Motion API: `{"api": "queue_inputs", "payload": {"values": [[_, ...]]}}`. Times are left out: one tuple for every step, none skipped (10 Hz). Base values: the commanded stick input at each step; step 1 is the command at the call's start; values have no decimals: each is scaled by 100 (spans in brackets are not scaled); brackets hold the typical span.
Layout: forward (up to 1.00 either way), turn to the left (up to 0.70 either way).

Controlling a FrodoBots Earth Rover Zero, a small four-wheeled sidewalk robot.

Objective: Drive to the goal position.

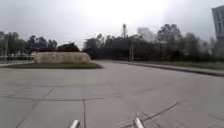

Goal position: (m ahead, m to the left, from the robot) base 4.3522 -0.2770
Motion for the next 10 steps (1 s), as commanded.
{"api": "queue_inputs", "payload": {"values": [[100, 0], [100, 0], [100, 0], [100, -6], [100, -22], [100, -38], [100, -40], [100, -40], [100, -37], [100, -32]]}}
